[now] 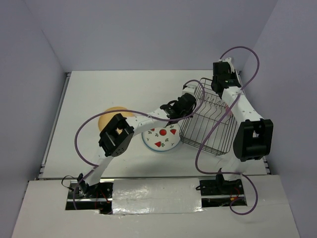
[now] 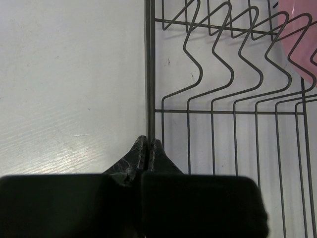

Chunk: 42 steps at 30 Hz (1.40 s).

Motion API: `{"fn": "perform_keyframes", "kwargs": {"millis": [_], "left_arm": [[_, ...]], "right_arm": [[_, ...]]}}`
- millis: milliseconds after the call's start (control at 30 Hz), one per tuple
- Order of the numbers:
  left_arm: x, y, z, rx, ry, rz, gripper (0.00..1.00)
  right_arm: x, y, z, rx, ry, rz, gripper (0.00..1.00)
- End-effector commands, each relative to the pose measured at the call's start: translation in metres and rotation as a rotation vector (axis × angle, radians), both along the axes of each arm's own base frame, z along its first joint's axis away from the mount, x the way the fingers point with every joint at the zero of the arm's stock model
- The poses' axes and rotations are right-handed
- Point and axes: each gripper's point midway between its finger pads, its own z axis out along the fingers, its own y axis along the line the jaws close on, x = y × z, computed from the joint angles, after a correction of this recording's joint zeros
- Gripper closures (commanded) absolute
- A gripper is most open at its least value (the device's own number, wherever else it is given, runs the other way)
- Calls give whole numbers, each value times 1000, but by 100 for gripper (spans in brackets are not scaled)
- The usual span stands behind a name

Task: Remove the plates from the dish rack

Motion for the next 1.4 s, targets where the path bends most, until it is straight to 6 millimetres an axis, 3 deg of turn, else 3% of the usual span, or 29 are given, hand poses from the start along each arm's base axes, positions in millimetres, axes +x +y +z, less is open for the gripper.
{"fn": "perform_keyframes", "kwargs": {"millis": [0,167,333,633,667,733,800,900,933,967,1000,1033,1067,1100,1133,1167,1267,1367], "left_arm": [[-34,-40,12,-82,18,-129,100],[-32,-38,14,-107,29,-92,100],[-29,-36,13,-164,64,-38,100],[-26,-43,12,-300,132,31,99],[-27,-42,13,-303,132,28,90],[-27,-37,30,-321,108,25,58],[-27,-31,38,-331,96,8,44],[-27,-21,77,-315,55,-83,32],[-23,-16,91,-316,45,-91,32],[-19,1,89,-276,67,-76,31],[-18,14,112,-283,38,-73,31],[-16,28,108,-268,51,-56,30],[-5,47,117,-288,36,-31,30],[-11,58,144,-343,18,-59,30],[-13,71,130,-339,45,-61,30],[-7,87,138,-354,20,-53,29],[-14,114,176,-369,-70,-68,25],[-16,130,180,-301,-70,-36,24]], "right_arm": [[20,16,40,64,-198,16,100],[16,-2,67,-10,-218,-84,100],[23,-5,109,-15,-297,-104,100],[29,10,133,142,-403,-56,100],[27,10,133,161,-406,-51,100],[24,15,136,205,-422,-20,100],[22,18,135,240,-429,-5,100],[17,39,128,367,-419,72,100],[14,60,117,473,-415,149,100],[10,67,111,521,-425,164,100],[7,74,108,565,-441,181,100],[0,86,102,627,-452,230,100],[-2,94,100,677,-465,251,100],[-4,102,98,715,-466,279,100],[-5,118,90,777,-443,336,100],[-8,130,92,813,-442,376,100],[-14,163,87,886,-414,480,100],[-22,189,88,944,-429,568,100]]}}
